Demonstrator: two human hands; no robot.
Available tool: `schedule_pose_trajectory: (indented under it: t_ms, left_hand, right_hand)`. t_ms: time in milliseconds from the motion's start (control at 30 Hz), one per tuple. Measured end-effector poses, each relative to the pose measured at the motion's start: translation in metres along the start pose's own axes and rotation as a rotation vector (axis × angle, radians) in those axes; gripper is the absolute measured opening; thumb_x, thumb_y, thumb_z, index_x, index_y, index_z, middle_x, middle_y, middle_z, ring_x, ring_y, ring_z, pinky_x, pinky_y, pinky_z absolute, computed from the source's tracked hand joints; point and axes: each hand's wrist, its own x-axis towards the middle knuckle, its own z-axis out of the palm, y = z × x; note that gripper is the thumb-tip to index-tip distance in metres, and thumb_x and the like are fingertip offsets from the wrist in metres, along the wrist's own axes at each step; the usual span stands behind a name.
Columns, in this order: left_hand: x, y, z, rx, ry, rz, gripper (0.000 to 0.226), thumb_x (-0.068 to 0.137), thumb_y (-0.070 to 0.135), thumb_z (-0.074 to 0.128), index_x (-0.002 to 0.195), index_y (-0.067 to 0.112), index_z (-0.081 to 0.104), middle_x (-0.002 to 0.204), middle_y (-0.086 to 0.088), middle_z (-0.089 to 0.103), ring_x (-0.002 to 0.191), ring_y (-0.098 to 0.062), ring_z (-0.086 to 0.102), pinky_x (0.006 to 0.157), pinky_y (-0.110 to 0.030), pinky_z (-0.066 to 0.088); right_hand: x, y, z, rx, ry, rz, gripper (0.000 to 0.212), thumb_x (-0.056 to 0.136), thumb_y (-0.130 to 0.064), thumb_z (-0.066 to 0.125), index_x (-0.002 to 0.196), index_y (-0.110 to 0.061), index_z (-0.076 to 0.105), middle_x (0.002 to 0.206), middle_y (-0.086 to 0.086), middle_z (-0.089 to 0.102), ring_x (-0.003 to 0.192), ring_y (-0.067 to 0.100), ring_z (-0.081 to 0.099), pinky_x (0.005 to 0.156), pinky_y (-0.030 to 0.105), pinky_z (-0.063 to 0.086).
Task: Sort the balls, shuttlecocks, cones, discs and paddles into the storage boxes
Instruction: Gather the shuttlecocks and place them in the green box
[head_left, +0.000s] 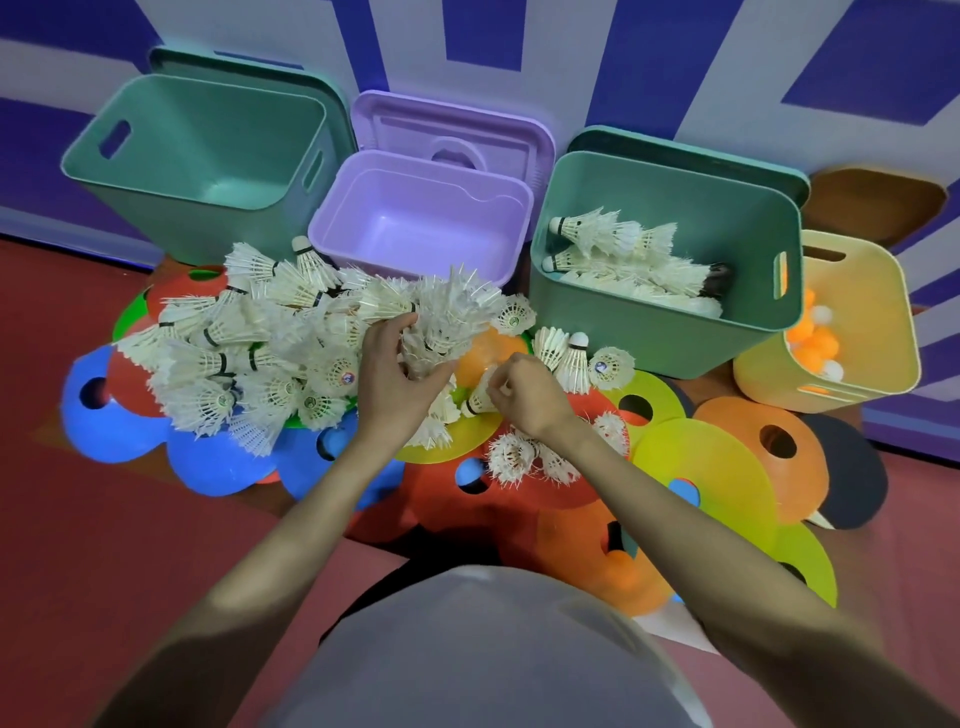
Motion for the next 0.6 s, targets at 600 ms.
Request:
schedule_pose_trajectory:
  t_ms: [600]
  left_hand:
    - [0.042, 0.072, 0.046, 0.190, -0.212, 0.310, 0.062, 0.072, 0.011, 0.079, 0.129, 0.015, 0.056, 0.121, -0.004, 0.048, 0.083, -0.006, 0.044, 0.077, -0.020, 0.041]
  right_hand:
    - [-0.078, 0.027, -0.173, 0.394, 0.972, -0.021, 0.005, 0.091, -0.005, 0.054, 0.087, -0.005, 0.057, 0.079, -0.014, 0.053, 0.074, -0.003, 0.050, 0.070, 0.015, 0.042]
